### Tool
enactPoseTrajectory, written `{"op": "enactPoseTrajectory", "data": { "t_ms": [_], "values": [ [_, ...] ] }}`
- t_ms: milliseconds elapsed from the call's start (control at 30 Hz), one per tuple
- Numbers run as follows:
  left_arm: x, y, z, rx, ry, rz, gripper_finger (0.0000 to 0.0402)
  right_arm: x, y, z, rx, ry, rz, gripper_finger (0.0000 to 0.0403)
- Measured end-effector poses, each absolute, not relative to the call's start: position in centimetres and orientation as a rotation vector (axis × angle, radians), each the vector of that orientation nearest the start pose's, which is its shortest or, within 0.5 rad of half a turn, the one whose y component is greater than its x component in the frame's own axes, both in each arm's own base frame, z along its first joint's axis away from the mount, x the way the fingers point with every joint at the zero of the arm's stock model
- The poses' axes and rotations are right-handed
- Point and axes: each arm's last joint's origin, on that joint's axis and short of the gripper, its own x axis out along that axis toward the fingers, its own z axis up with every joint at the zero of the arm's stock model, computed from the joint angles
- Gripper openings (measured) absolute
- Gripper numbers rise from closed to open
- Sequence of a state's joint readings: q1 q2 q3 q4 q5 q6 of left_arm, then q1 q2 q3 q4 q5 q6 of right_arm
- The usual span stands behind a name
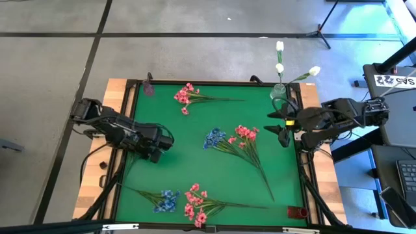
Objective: Sort flowers into vase by color
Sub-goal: Put the top left blue flowers into the violet vase
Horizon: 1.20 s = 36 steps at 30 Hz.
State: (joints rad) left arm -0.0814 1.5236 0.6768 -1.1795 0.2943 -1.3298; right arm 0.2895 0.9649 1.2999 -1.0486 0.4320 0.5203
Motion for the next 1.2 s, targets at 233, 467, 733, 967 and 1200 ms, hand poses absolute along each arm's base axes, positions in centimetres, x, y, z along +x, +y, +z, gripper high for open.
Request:
{"op": "enactPoseTrajectory", "data": {
  "t_ms": [233, 467, 733, 967, 1200],
  "values": [
    [17.5, 0.5, 12.2, -0.976, 1.86, 1.24, 0.0147, 15.2, 3.2, 39.5, 0.283, 0.599, -0.345, 0.0252],
    [18.6, 1.0, 12.0, -0.891, 1.882, 1.105, 0.0139, 15.2, 2.8, 39.7, 0.187, 0.552, -0.453, 0.0252],
    [24.8, 0.6, 14.8, -0.735, 1.478, 0.926, 0.0074, 15.1, 2.6, 39.8, 0.151, 0.521, -0.525, 0.0252],
    [27.2, -0.3, 17.8, -0.731, 1.372, 0.883, 0.0085, 15.1, 2.6, 39.8, 0.148, 0.518, -0.532, 0.0252],
    [27.2, -0.3, 17.9, -0.763, 1.351, 0.948, 0.0164, 15.1, 2.5, 39.8, 0.147, 0.509, -0.548, 0.0252]
  ]
}}
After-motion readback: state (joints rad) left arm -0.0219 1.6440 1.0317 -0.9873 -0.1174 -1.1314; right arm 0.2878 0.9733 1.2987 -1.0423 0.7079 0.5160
